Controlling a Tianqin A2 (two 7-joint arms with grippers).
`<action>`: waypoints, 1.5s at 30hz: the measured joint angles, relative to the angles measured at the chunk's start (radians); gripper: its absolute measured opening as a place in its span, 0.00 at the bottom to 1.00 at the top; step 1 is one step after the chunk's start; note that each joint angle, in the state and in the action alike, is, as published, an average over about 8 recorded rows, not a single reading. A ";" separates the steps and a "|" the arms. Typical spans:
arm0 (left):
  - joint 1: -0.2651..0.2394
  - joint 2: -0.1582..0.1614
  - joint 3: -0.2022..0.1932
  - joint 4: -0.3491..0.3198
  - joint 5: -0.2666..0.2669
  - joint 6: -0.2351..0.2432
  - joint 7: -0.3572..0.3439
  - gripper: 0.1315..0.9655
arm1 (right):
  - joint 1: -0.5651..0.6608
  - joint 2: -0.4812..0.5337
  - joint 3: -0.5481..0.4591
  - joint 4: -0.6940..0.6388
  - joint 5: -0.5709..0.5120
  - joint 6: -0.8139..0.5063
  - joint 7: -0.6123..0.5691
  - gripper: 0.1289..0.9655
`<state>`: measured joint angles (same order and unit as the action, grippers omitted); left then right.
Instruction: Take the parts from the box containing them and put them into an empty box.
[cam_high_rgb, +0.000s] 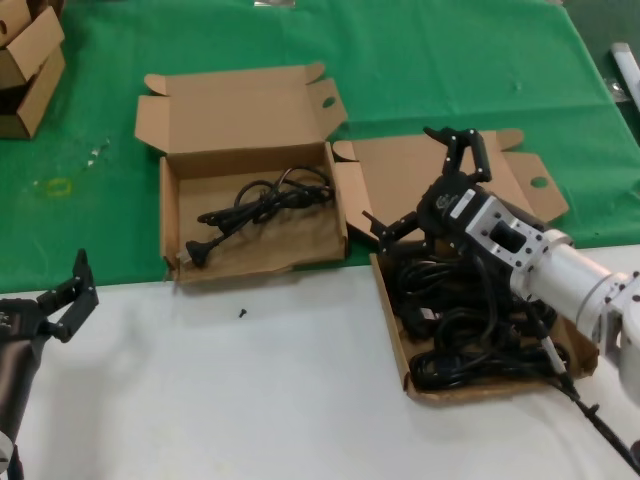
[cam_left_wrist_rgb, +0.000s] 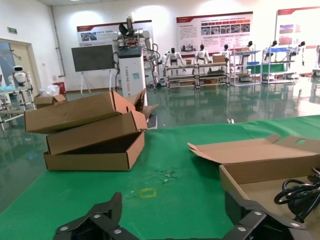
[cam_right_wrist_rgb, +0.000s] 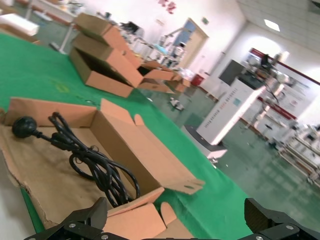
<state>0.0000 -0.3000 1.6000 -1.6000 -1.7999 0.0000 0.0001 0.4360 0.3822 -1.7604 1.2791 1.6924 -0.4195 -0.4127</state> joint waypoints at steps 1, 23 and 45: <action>0.000 0.000 0.000 0.000 0.000 0.000 0.000 0.57 | -0.011 -0.002 0.004 0.008 0.003 0.010 0.010 1.00; 0.000 0.000 0.000 0.000 0.000 0.000 0.000 0.95 | -0.239 -0.045 0.088 0.176 0.059 0.230 0.226 1.00; 0.000 0.000 0.000 0.000 0.000 0.000 0.000 1.00 | -0.409 -0.077 0.151 0.301 0.101 0.394 0.388 1.00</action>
<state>0.0000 -0.3000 1.6000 -1.6000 -1.8000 0.0000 0.0001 0.0266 0.3050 -1.6098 1.5805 1.7935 -0.0255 -0.0251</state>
